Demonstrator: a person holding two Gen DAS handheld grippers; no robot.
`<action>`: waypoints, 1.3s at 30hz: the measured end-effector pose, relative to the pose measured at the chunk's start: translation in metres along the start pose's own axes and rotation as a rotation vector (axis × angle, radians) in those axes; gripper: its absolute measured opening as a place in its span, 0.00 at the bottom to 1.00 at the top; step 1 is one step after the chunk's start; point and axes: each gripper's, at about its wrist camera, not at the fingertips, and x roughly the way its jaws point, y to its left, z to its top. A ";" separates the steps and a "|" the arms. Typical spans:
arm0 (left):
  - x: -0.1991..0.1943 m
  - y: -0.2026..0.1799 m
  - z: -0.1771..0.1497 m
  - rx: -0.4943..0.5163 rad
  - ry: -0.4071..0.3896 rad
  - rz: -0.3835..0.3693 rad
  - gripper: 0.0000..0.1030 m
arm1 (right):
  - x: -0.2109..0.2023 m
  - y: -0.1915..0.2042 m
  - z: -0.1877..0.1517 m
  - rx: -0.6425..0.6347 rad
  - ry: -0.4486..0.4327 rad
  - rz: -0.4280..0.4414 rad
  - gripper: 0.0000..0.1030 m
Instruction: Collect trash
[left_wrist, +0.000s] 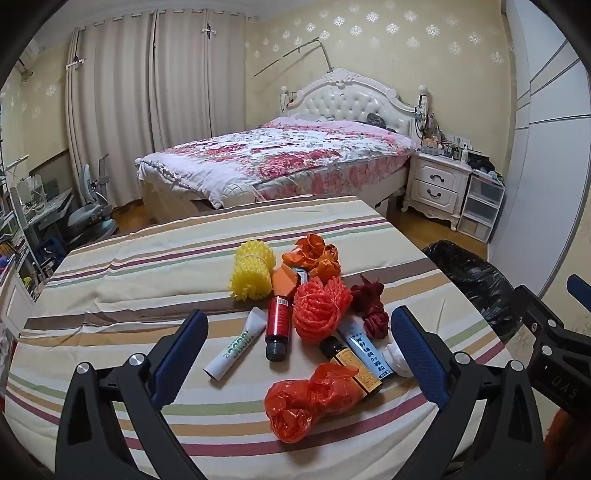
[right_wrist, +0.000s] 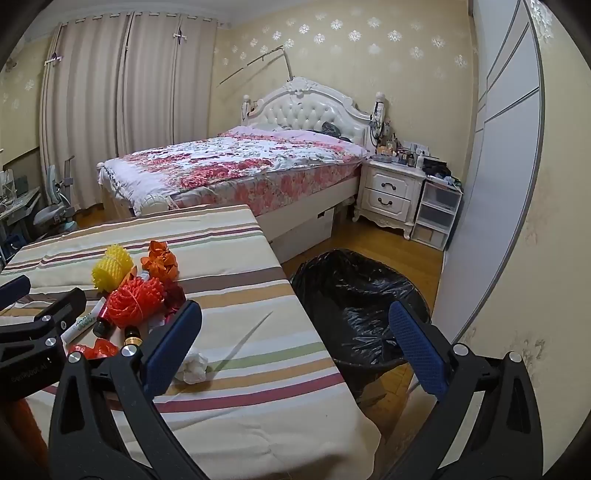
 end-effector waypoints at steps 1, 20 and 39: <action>0.002 0.001 0.000 -0.008 0.020 -0.003 0.94 | 0.000 0.000 0.000 -0.001 0.005 0.000 0.96; -0.001 0.002 -0.001 0.000 0.017 0.018 0.94 | 0.006 -0.003 -0.005 0.010 0.020 0.004 0.96; 0.000 0.001 -0.001 0.002 0.017 0.018 0.94 | 0.004 -0.004 -0.007 0.015 0.027 0.006 0.96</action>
